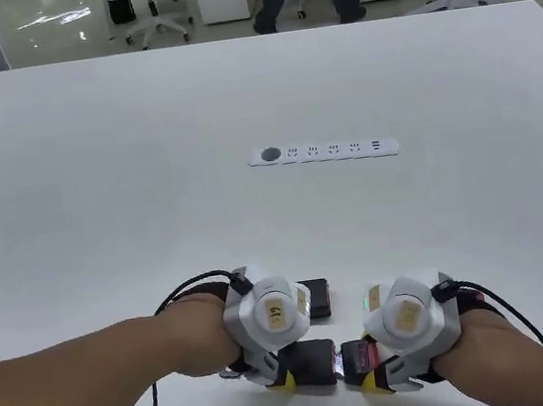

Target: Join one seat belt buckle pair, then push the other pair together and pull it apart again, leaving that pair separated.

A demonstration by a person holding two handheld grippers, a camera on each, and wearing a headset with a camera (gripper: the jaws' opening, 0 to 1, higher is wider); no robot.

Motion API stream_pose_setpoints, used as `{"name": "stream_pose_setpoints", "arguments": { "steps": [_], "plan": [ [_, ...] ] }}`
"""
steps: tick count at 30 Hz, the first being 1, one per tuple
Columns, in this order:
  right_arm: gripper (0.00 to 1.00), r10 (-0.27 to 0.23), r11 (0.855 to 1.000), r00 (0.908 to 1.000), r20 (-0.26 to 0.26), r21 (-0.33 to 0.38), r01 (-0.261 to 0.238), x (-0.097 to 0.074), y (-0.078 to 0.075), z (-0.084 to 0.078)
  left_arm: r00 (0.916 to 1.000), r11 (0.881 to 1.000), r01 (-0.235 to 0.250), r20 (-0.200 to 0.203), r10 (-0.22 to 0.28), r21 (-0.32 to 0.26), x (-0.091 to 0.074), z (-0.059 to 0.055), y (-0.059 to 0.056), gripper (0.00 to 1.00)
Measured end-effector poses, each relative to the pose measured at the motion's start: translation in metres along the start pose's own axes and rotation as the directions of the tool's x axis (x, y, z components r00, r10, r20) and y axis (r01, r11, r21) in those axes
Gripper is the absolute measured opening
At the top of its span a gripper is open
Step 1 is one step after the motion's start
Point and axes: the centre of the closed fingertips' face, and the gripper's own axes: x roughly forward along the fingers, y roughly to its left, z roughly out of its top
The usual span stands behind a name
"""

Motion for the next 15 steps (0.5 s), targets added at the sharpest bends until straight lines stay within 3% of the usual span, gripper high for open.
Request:
{"name": "stream_pose_setpoints", "arguments": {
  "steps": [3, 7, 9, 15],
  "plan": [
    [0.31, -0.002, 1.0, 1.0, -0.002, -0.003, 0.002, -0.006, 0.0031, 0.0019, 1.0, 1.0, 0.0, -0.005, 0.0, 0.001, 0.0006, -0.0001, 0.0006, 0.31],
    [0.31, 0.006, 1.0, 0.9998, -0.017, 0.007, -0.006, -0.0004, 0.0009, -0.0034, 1.0, 1.0, -0.001, -0.004, 0.001, -0.009, 0.0002, -0.0013, 0.0009, 0.31],
    [0.3, 0.001, 1.0, 0.9994, -0.034, -0.016, -0.001, -0.0062, 0.0057, -0.0026, 0.9999, 0.999, -0.014, -0.005, 0.014, -0.044, -0.0003, -0.0019, 0.0007, 0.31],
    [0.3, -0.003, 1.0, 0.9994, -0.035, -0.02, 0.002, -0.0061, 0.0018, -0.0057, 1.0, 1.0, 0.001, -0.006, -0.001, -0.025, -0.0002, -0.0024, 0.0032, 0.3]
  ]
}}
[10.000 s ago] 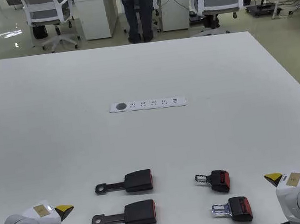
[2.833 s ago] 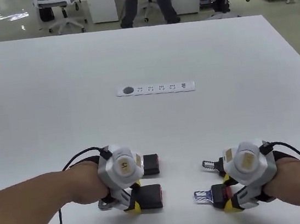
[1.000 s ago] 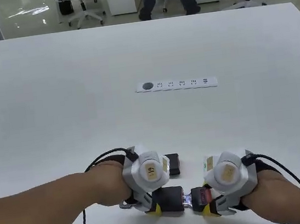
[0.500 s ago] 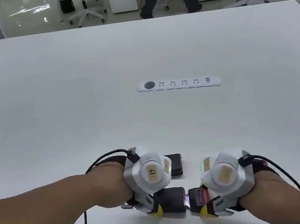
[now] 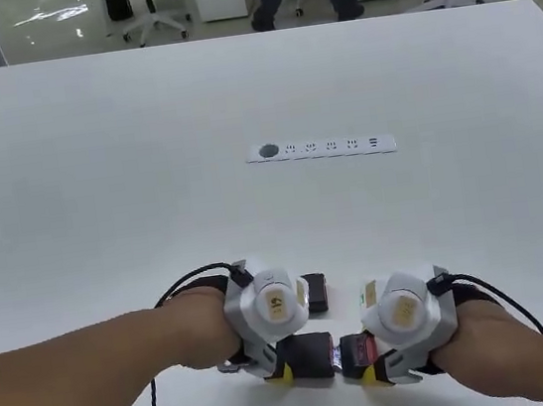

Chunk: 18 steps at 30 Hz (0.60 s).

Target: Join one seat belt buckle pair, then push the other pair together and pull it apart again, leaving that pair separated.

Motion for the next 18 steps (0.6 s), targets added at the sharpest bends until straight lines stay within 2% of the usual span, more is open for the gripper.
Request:
{"name": "stream_pose_setpoints", "arguments": {
  "steps": [9, 18],
  "plan": [
    [0.3, 0.008, 1.0, 0.9999, 0.015, 0.014, -0.009, -0.0028, -0.0005, -0.0005, 0.9999, 1.0, -0.011, 0.012, 0.011, -0.021, -0.0004, 0.0, -0.001, 0.31],
    [0.3, 0.008, 1.0, 0.9999, 0.012, 0.013, -0.008, -0.0005, 0.0006, 0.0007, 0.9997, 1.0, -0.011, 0.022, 0.011, -0.017, -0.0022, 0.0022, -0.0039, 0.31]
  ]
}}
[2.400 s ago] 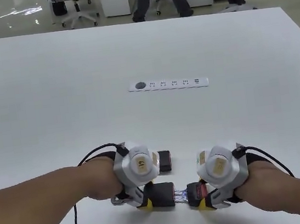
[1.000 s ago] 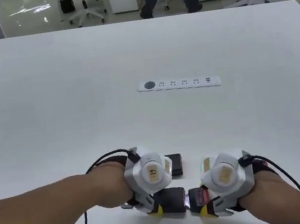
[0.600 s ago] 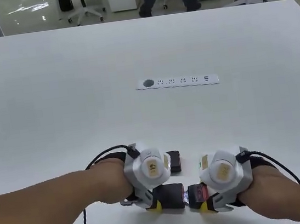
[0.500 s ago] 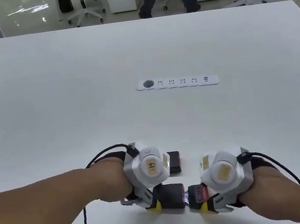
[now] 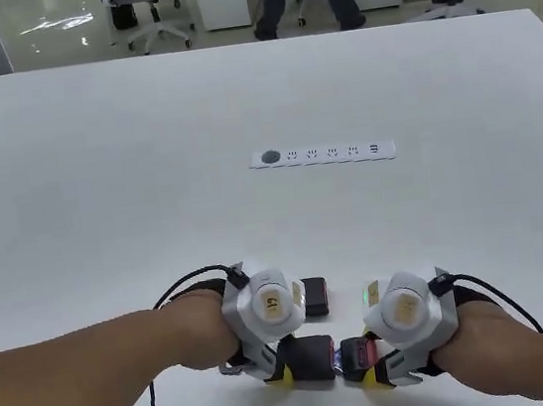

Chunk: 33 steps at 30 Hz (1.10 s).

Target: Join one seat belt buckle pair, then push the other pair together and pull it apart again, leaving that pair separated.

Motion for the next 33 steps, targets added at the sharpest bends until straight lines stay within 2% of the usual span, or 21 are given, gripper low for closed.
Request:
{"name": "stream_pose_setpoints", "arguments": {
  "steps": [16, 23, 28, 33],
  "plan": [
    [0.31, -0.004, 1.0, 1.0, -0.007, 0.003, 0.004, 0.0006, 0.0011, -0.0003, 1.0, 1.0, 0.0, -0.003, 0.0, 0.001, 0.0013, 0.0007, -0.0013, 0.31],
    [0.31, -0.009, 1.0, 0.9998, -0.018, 0.017, 0.009, 0.0004, 0.0017, 0.0006, 0.9986, 1.0, -0.011, -0.051, 0.01, -0.011, 0.0027, 0.001, -0.0003, 0.32],
    [0.32, -0.005, 1.0, 0.9997, -0.025, 0.024, 0.006, 0.0001, 0.0022, 0.0011, 0.9985, 1.0, -0.019, -0.052, 0.019, -0.001, 0.0012, -0.0011, 0.0, 0.32],
    [0.32, -0.004, 1.0, 0.9997, -0.026, 0.018, 0.004, 0.0002, 0.0014, 0.0011, 0.9969, 1.0, -0.025, -0.075, 0.024, -0.012, 0.0013, 0.0003, 0.0004, 0.33]
  ]
}}
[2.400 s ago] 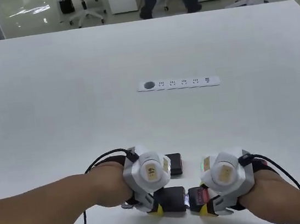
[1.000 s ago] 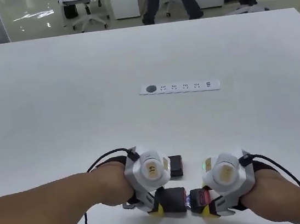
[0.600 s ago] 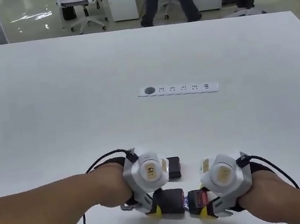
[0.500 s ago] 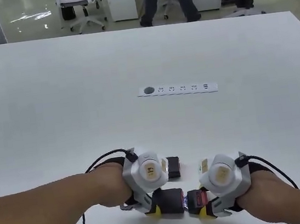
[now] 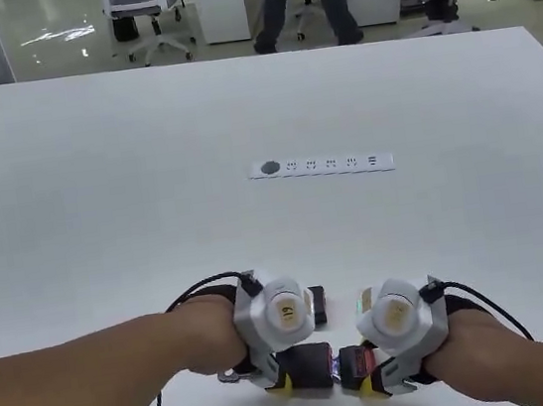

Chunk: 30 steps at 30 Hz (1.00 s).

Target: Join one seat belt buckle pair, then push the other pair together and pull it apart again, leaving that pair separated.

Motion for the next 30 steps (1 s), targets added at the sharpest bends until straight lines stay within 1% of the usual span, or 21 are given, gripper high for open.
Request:
{"name": "stream_pose_setpoints", "arguments": {
  "steps": [3, 5, 8, 10, 12, 13, 15, 16, 17, 18, 20, 21, 22, 23, 24, 25, 26, 27, 30],
  "plan": [
    [0.33, -0.011, 1.0, 0.9999, -0.005, -0.01, 0.011, -0.002, 0.0, 0.001, 1.0, 1.0, 0.002, -0.003, -0.002, -0.01, -0.002, 0.0, -0.001, 0.33],
    [0.33, -0.018, 1.0, 0.9998, -0.005, -0.014, 0.018, -0.002, -0.001, 0.002, 0.9999, 1.0, -0.004, -0.016, 0.004, -0.024, -0.002, 0.0, 0.0, 0.33],
    [0.33, -0.024, 0.999, 0.9996, -0.014, -0.022, 0.024, -0.001, -0.002, 0.001, 0.9995, 0.999, -0.026, -0.018, 0.025, -0.027, -0.002, -0.002, 0.001, 0.33],
    [0.33, -0.028, 0.999, 0.9995, -0.012, -0.02, 0.028, -0.004, -0.003, 0.002, 0.9993, 0.999, -0.034, -0.018, 0.034, -0.031, -0.006, -0.004, -0.001, 0.34],
    [0.34, -0.03, 0.999, 0.9995, -0.001, -0.014, 0.03, -0.009, -0.002, 0.005, 0.9993, 0.999, -0.036, -0.011, 0.036, -0.036, -0.011, -0.004, -0.001, 0.35],
    [0.34, -0.031, 0.999, 0.9995, 0.003, -0.014, 0.031, -0.012, -0.001, 0.007, 0.9992, 0.998, -0.039, -0.001, 0.039, -0.04, -0.015, -0.004, 0.001, 0.35],
    [0.34, -0.035, 0.999, 0.9993, 0.01, -0.028, 0.035, -0.022, 0.0, 0.013, 0.9989, 0.998, -0.045, 0.01, 0.046, -0.045, -0.023, -0.001, 0.001, 0.36],
    [0.34, -0.04, 0.999, 0.9991, 0.017, -0.037, 0.04, -0.021, -0.002, 0.013, 0.9986, 0.998, -0.046, 0.026, 0.047, -0.045, -0.027, 0.002, 0.001, 0.37],
    [0.34, -0.04, 0.998, 0.9989, 0.023, -0.039, 0.041, -0.023, -0.003, 0.015, 0.998, 0.998, -0.047, 0.04, 0.049, -0.048, -0.029, 0.001, 0.003, 0.38],
    [0.34, -0.045, 0.998, 0.9986, 0.03, -0.041, 0.046, -0.025, -0.006, 0.015, 0.9975, 0.997, -0.05, 0.048, 0.053, -0.051, -0.032, 0.002, 0.004, 0.39],
    [0.34, -0.047, 0.998, 0.9983, 0.034, -0.043, 0.049, -0.032, -0.006, 0.017, 0.9963, 0.997, -0.061, 0.058, 0.064, -0.056, -0.036, 0.005, 0.008, 0.38],
    [0.34, -0.049, 0.998, 0.9982, 0.035, -0.042, 0.051, -0.035, -0.006, 0.017, 0.9954, 0.996, -0.068, 0.063, 0.072, -0.062, -0.04, 0.005, 0.011, 0.38],
    [0.34, -0.052, 0.998, 0.998, 0.035, -0.041, 0.054, -0.035, -0.008, 0.014, 0.9945, 0.995, -0.072, 0.071, 0.077, -0.067, -0.042, 0.006, 0.014, 0.38],
    [0.34, -0.056, 0.998, 0.9979, 0.032, -0.041, 0.057, -0.036, -0.01, 0.012, 0.9934, 0.994, -0.076, 0.08, 0.082, -0.077, -0.039, 0.003, 0.022, 0.37],
    [0.34, -0.057, 0.997, 0.9979, 0.03, -0.04, 0.058, -0.038, -0.008, 0.011, 0.9926, 0.994, -0.077, 0.087, 0.084, -0.081, -0.039, 0.004, 0.024, 0.36],
    [0.34, -0.061, 0.997, 0.9978, 0.026, -0.039, 0.062, -0.039, -0.01, 0.008, 0.9918, 0.993, -0.079, 0.094, 0.087, -0.086, -0.041, 0.009, 0.021, 0.36],
    [0.34, -0.064, 0.997, 0.9977, 0.024, -0.037, 0.065, -0.04, -0.013, 0.005, 0.9912, 0.993, -0.081, 0.097, 0.09, -0.091, -0.042, 0.011, 0.023, 0.36],
    [0.34, -0.067, 0.997, 0.9975, 0.02, -0.035, 0.068, -0.042, -0.014, 0.003, 0.9906, 0.992, -0.085, 0.099, 0.094, -0.094, -0.04, 0.008, 0.028, 0.36],
    [0.33, -0.079, 0.997, 0.9967, 0.018, -0.022, 0.08, -0.045, -0.021, -0.001, 0.9896, 0.991, -0.095, 0.1, 0.104, -0.096, -0.041, 0.011, 0.036, 0.36]
  ]
}}
